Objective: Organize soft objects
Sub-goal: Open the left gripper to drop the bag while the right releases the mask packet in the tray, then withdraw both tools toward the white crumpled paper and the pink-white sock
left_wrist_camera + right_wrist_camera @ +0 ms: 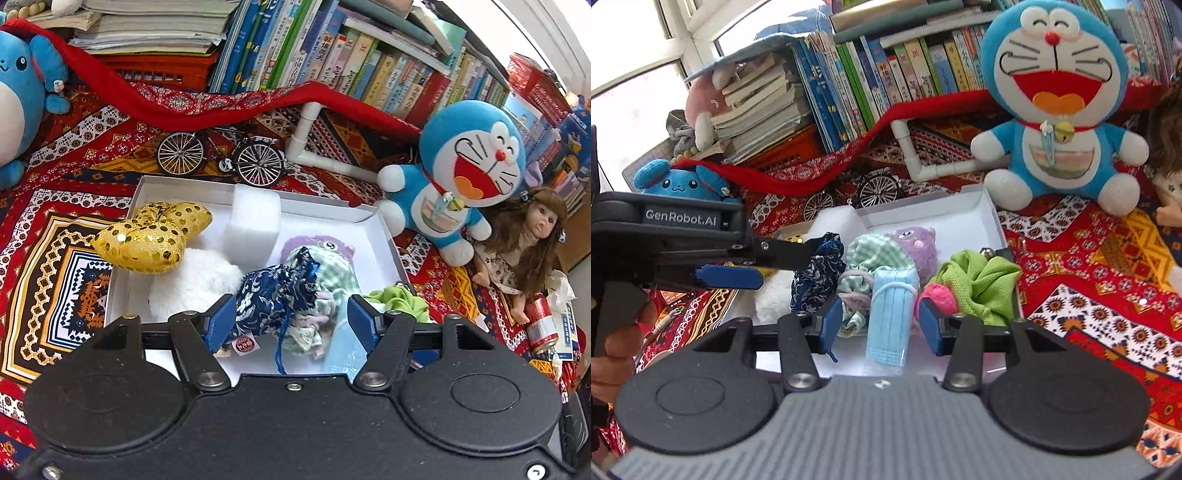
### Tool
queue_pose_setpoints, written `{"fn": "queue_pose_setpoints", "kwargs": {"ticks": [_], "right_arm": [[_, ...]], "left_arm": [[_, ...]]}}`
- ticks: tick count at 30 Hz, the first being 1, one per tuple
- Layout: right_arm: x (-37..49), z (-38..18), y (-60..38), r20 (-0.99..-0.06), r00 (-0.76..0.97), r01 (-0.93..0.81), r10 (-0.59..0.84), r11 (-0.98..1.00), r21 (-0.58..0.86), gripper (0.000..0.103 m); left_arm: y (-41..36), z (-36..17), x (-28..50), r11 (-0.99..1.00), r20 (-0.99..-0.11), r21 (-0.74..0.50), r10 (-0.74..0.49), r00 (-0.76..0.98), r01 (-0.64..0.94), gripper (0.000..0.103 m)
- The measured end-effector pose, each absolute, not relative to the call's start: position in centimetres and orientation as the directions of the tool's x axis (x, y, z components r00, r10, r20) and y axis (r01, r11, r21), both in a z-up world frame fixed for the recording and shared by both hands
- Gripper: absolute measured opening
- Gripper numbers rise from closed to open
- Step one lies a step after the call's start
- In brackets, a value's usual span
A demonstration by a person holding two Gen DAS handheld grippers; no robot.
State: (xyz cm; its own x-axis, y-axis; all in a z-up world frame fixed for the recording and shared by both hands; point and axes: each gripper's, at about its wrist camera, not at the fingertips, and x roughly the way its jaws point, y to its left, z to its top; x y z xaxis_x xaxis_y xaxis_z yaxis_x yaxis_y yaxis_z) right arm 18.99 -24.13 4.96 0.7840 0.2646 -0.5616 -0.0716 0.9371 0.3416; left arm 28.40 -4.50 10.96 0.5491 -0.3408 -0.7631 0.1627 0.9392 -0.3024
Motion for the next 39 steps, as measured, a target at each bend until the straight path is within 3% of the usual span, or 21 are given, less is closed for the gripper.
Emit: {"fn": "queue_pose_setpoints", "kwargs": {"ticks": [25,39], "right_arm": [[12.7,7.2,-27.2,-0.471,0.848,-0.103,0.244,0.947,0.306,0.078],[11.6,6.1,-29.8,-0.49,0.841,-0.072,0.231,0.944,0.322,0.082]], "left_arm": [[-6.9,13.2,19.9,0.919,-0.679,-0.192,-0.377,0.63,0.343,0.074],[-8.6,11.8,16.8,0.89,-0.726,-0.16,-0.399,0.56,0.427,0.075]]}}
